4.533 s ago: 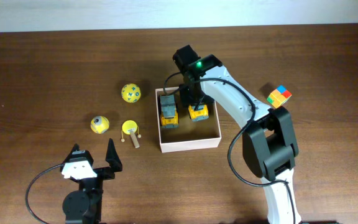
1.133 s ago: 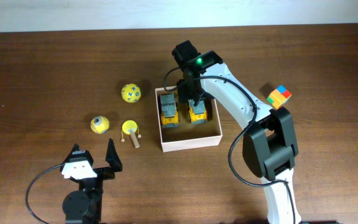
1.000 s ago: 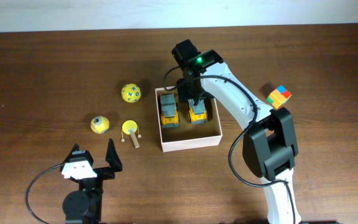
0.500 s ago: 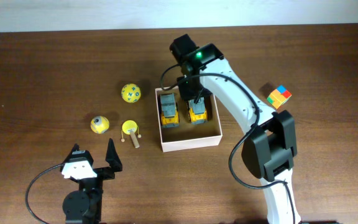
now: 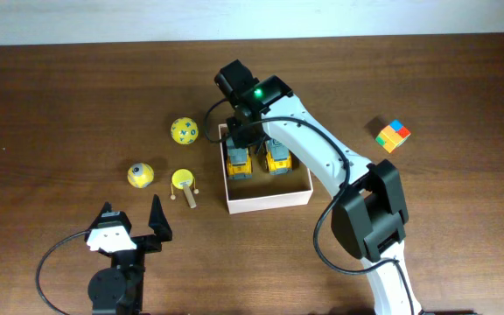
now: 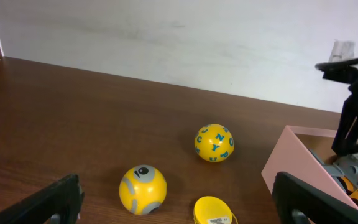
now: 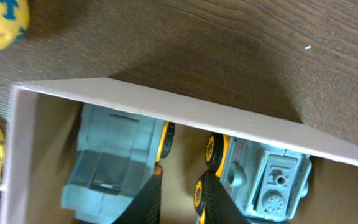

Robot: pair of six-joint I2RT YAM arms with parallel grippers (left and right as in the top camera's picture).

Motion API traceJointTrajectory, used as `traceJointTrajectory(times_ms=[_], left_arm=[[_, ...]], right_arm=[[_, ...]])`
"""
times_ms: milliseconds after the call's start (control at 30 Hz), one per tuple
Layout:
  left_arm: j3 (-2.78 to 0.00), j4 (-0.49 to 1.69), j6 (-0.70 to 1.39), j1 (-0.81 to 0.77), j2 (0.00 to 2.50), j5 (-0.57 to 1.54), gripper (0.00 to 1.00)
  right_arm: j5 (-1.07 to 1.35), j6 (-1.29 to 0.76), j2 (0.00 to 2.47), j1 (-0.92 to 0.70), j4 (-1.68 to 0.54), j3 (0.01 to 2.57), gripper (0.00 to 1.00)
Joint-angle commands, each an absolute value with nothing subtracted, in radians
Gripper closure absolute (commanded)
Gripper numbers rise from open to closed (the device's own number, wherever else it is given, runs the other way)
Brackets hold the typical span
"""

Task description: Pack container

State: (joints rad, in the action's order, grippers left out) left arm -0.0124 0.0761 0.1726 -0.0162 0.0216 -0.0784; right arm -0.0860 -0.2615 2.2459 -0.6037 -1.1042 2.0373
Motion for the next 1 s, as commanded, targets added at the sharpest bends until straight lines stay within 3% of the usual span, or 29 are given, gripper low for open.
traceJointTrajectory(times_ms=[0, 200, 967], left_arm=[[-0.009, 0.08, 0.156, -0.01, 0.017, -0.067, 0.01], [-0.009, 0.08, 0.156, -0.01, 0.017, -0.067, 0.01], [-0.009, 0.08, 0.156, -0.01, 0.017, -0.067, 0.01]], right_arm=[[-0.087, -0.263, 2.244, -0.6, -1.092, 2.012, 0.86], [-0.092, -0.262, 2.252, -0.6, -1.085, 1.997, 0.95], [-0.118, -0.262, 2.285, -0.587, -0.997, 1.893, 0.95]])
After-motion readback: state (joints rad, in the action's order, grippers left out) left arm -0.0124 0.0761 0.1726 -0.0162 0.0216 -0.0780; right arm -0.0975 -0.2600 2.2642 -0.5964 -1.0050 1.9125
